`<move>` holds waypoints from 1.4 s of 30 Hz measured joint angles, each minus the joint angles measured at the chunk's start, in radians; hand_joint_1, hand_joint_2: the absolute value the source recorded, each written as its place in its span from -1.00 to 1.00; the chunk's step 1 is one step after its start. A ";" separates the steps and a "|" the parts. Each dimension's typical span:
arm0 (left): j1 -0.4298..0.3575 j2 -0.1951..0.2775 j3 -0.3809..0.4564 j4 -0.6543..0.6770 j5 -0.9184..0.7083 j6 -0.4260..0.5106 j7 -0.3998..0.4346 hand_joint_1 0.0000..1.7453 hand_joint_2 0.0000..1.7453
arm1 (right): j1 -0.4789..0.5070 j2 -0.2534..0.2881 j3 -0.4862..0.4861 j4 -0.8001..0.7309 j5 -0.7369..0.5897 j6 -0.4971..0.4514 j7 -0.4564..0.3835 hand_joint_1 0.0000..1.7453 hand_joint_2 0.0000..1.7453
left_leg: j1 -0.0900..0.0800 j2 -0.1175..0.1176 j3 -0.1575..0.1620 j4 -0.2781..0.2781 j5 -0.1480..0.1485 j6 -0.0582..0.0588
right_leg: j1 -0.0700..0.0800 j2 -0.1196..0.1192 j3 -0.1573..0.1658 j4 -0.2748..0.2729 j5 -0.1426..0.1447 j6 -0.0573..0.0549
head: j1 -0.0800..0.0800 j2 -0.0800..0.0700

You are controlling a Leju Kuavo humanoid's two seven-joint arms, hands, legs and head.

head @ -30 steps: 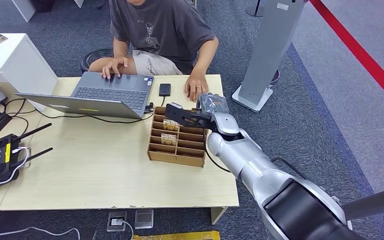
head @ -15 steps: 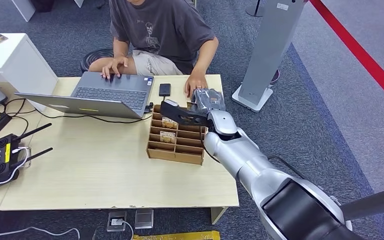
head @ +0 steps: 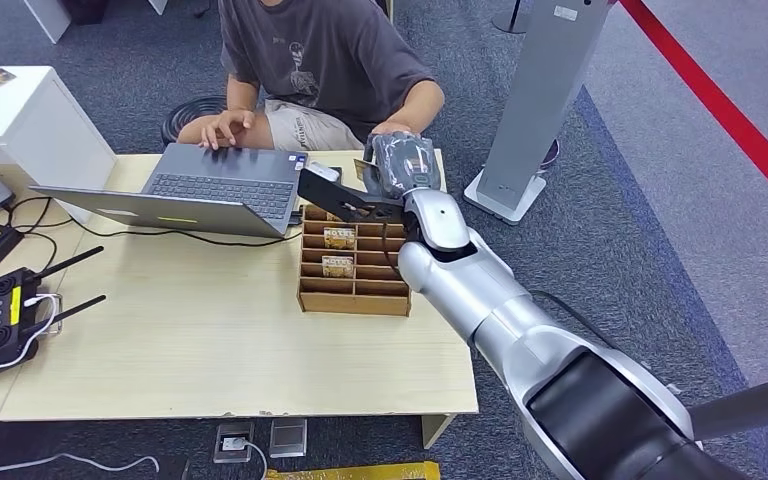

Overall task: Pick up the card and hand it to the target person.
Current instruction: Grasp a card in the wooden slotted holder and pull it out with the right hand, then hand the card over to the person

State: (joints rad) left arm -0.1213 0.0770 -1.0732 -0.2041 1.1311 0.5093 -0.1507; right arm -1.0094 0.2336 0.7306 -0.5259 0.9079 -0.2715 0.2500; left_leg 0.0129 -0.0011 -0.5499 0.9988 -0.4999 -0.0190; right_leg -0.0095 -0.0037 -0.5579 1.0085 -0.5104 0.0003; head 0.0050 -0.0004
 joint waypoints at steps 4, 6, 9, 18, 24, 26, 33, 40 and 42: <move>0.000 0.000 0.000 0.000 0.000 0.003 -0.001 -1.00 -1.00 | 0.001 -0.011 -0.010 -0.071 0.001 -0.055 0.001 0.69 1.00 | 0.000 0.000 0.000 0.000 0.000 0.000 | 0.000 0.000 0.000 0.000 0.000 0.000 | 0.000 0.000; 0.000 0.000 0.000 0.000 -0.001 0.003 -0.004 -1.00 -1.00 | 0.001 -0.017 -0.017 -0.093 0.002 -0.074 -0.003 0.68 1.00 | 0.000 0.000 0.000 0.000 0.000 0.000 | 0.000 0.000 0.000 0.000 0.000 0.000 | 0.000 0.000; 0.001 0.000 0.000 0.000 -0.007 0.001 -0.009 -1.00 -1.00 | -0.001 -0.026 -0.029 -0.114 0.015 -0.116 -0.012 0.68 1.00 | 0.000 0.000 0.000 0.000 0.000 0.000 | 0.000 0.000 0.000 0.000 0.000 0.000 | 0.000 0.000; 0.000 0.000 -0.001 0.000 -0.024 -0.004 -0.011 -1.00 -1.00 | -0.014 -0.045 -0.050 -0.068 0.111 -0.211 -0.022 0.57 1.00 | 0.000 0.000 0.000 0.000 0.000 0.000 | 0.000 0.000 0.000 0.000 0.000 0.000 | 0.000 0.000; 0.000 0.000 -0.001 0.000 -0.024 0.001 0.004 -1.00 -1.00 | -0.011 -0.043 -0.046 -0.014 0.143 -0.181 -0.013 -0.96 1.00 | 0.000 0.000 0.000 0.000 0.000 0.000 | 0.000 0.000 0.000 0.000 0.000 0.000 | 0.000 0.000; 0.000 0.000 -0.001 0.000 -0.023 0.004 0.008 -1.00 -1.00 | -0.005 -0.040 -0.044 -0.001 0.148 -0.164 -0.021 -1.00 1.00 | 0.000 0.000 0.000 0.000 0.000 0.000 | 0.000 0.000 0.000 0.000 0.000 0.000 | 0.000 0.000; 0.000 0.000 -0.001 0.000 -0.022 0.005 0.013 -1.00 -1.00 | 0.016 -0.014 -0.041 0.029 0.124 -0.148 -0.063 -1.00 1.00 | 0.000 0.000 0.000 0.000 0.000 0.000 | 0.000 0.000 0.000 0.000 0.000 0.000 | 0.000 0.000; 0.000 0.000 -0.001 0.000 -0.021 0.005 0.007 -1.00 -1.00 | 0.027 -0.005 -0.049 0.037 0.037 -0.195 -0.127 -1.00 1.00 | 0.000 0.000 0.000 0.000 0.000 0.000 | 0.000 0.000 0.000 0.000 0.000 0.000 | 0.000 0.000; 0.000 0.000 -0.001 0.000 -0.020 0.005 0.007 -1.00 -1.00 | 0.036 -0.005 -0.059 0.032 -0.023 -0.218 -0.172 -1.00 1.00 | 0.000 0.000 0.000 0.000 0.000 0.000 | 0.000 0.000 0.000 0.000 0.000 0.000 | 0.001 0.000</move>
State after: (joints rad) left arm -0.1213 0.0767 -1.0739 -0.2041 1.1111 0.5142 -0.1436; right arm -0.9735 0.2281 0.6719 -0.4939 0.8845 -0.4895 0.0782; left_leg 0.0129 -0.0011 -0.5500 0.9989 -0.4999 -0.0190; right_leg -0.0095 -0.0037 -0.5579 1.0085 -0.5104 0.0003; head 0.0056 -0.0004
